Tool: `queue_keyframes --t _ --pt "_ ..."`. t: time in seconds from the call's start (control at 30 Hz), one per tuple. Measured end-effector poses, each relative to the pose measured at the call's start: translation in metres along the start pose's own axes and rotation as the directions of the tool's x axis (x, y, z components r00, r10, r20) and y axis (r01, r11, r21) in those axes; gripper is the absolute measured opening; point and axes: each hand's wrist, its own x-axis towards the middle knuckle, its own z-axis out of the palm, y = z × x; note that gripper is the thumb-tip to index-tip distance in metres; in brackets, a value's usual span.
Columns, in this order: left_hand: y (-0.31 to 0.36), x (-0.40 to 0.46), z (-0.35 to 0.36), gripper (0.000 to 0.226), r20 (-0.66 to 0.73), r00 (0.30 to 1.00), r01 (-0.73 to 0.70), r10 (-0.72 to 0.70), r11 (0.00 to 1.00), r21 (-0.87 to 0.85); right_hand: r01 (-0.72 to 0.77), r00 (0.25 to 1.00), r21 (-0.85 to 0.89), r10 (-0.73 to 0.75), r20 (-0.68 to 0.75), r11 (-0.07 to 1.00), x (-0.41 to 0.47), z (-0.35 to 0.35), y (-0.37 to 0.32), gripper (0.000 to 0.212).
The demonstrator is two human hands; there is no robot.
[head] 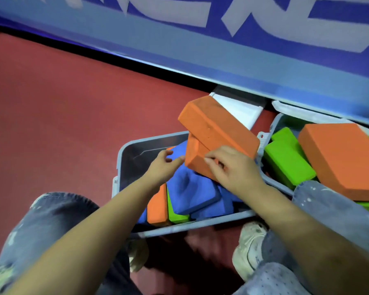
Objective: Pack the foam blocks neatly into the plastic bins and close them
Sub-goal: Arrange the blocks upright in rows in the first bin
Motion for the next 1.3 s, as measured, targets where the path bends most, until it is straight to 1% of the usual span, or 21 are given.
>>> queue_keyframes --t 0.07,0.13,0.17,0.2,0.23,0.27,0.3,0.33,0.37,0.43,0.5,0.6,0.67,0.77,0.87,0.93,1.0,1.1,1.2,1.27,1.3 --pt "0.014 -0.002 0.02 0.08 0.11 0.988 0.117 -0.106 0.988 -0.103 -0.115 0.98 -0.087 0.099 -0.174 0.99 0.004 -0.009 0.02 0.027" --pt "0.023 -0.002 0.038 0.092 0.175 0.966 0.228 -0.19 0.946 -0.23 -0.361 0.92 -0.088 0.339 -0.197 0.928 0.006 -0.008 0.035 0.044" --pt "0.026 -0.002 0.047 0.096 0.188 0.958 0.264 -0.217 0.921 -0.285 -0.516 0.846 -0.008 0.508 -0.164 0.856 0.006 -0.006 0.04 0.057" --pt "0.028 0.0 0.054 0.099 0.184 0.953 0.29 -0.24 0.898 -0.33 -0.676 0.716 0.135 0.689 -0.112 0.725 0.005 -0.004 0.044 0.066" --pt "0.028 0.003 0.059 0.102 0.167 0.95 0.307 -0.263 0.88 -0.361 -0.791 0.544 0.324 0.839 -0.016 0.519 0.004 -0.003 0.046 0.071" --pt "0.028 0.007 0.063 0.104 0.142 0.948 0.317 -0.284 0.869 -0.381 -0.825 0.374 0.504 0.915 0.148 0.256 0.004 -0.003 0.048 0.07" --pt "0.028 0.01 0.065 0.105 0.119 0.948 0.319 -0.297 0.863 -0.392 -0.803 0.258 0.597 0.901 0.349 -0.001 0.003 -0.002 0.05 0.068" --pt "0.027 0.013 0.067 0.104 0.101 0.948 0.316 -0.301 0.861 -0.399 -0.771 0.206 0.608 0.831 0.516 -0.187 0.002 -0.003 0.052 0.065" --pt "0.028 0.016 0.068 0.101 0.093 0.949 0.312 -0.301 0.859 -0.407 -0.747 0.194 0.597 0.762 0.617 -0.292 0.001 -0.003 0.054 0.062" --pt "0.03 0.02 0.069 0.087 0.103 0.957 0.289 -0.271 0.857 -0.426 -0.716 0.195 0.589 0.703 0.684 -0.375 0.003 -0.002 0.062 0.056" --pt "0.035 0.02 0.068 0.069 0.134 0.963 0.268 -0.232 0.871 -0.412 -0.702 0.184 0.579 0.681 0.709 -0.414 0.006 -0.003 0.065 0.047" --pt "0.038 0.016 0.061 0.055 0.169 0.965 0.249 -0.199 0.893 -0.376 -0.681 0.187 0.591 0.677 0.712 -0.433 0.009 -0.005 0.063 0.042" --pt "0.039 0.011 0.051 0.041 0.16 0.97 0.229 -0.181 0.9 -0.372 -0.651 0.193 0.617 0.69 0.697 -0.441 0.011 -0.003 0.063 0.037" --pt "0.039 0.005 0.027 0.009 0.12 0.982 0.178 -0.143 0.91 -0.374 -0.582 0.228 0.708 0.756 0.614 -0.4 0.023 -0.006 0.061 0.025" --pt "0.041 -0.006 -0.012 0.01 0.052 0.991 0.135 -0.125 0.923 -0.359 -0.453 0.38 0.839 0.787 0.487 -0.3 0.035 -0.006 0.054 0.022" --pt "0.039 -0.012 -0.036 0.01 -0.058 0.993 0.082 -0.107 0.937 -0.34 -0.391 0.459 0.89 0.788 0.411 -0.235 0.04 -0.002 0.046 0.037" --pt "0.037 -0.018 -0.059 0.009 -0.165 0.984 0.012 -0.067 0.948 -0.317 -0.371 0.509 0.91 0.78 0.364 -0.183 0.045 0.006 0.031 0.05" --pt "0.031 -0.021 -0.088 0.023 -0.264 0.964 -0.058 -0.028 0.948 -0.312 -0.356 0.553 0.913 0.742 0.378 -0.199 0.054 0.016 0.008 0.052" --pt "0.021 -0.017 -0.117 0.035 -0.444 0.896 -0.127 -0.022 0.944 -0.303 -0.359 0.573 0.918 0.737 0.359 -0.169 0.061 0.028 -0.007 0.053" --pt "0.012 -0.011 -0.135 0.041 -0.559 0.829 -0.163 -0.007 0.954 -0.253 -0.392 0.555 0.917 0.776 0.298 -0.072 0.065 0.04 -0.012 0.066" --pt "0.007 -0.006 -0.142 0.042 -0.592 0.806 -0.154 -0.002 0.965 -0.211 -0.443 0.548 0.896 0.797 0.253 0.02 0.066 0.048 -0.014 0.078"
